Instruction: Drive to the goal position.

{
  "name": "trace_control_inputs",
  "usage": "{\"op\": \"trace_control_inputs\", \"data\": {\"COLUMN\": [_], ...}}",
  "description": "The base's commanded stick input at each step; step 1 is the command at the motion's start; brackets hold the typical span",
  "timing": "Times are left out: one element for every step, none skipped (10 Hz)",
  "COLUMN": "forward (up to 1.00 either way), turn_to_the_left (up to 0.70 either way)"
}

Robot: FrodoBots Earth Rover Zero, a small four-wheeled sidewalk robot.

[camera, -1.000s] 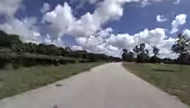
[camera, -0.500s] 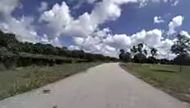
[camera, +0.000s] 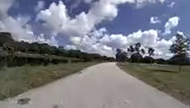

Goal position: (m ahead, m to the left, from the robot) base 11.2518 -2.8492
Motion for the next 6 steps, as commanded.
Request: {"op": "trace_control_inputs", "data": {"forward": [0.70,0.70,0.70,0.70,0.70,0.70], "turn_to_the_left": [0.00,0.00,0.00,0.00,0.00,0.00]}}
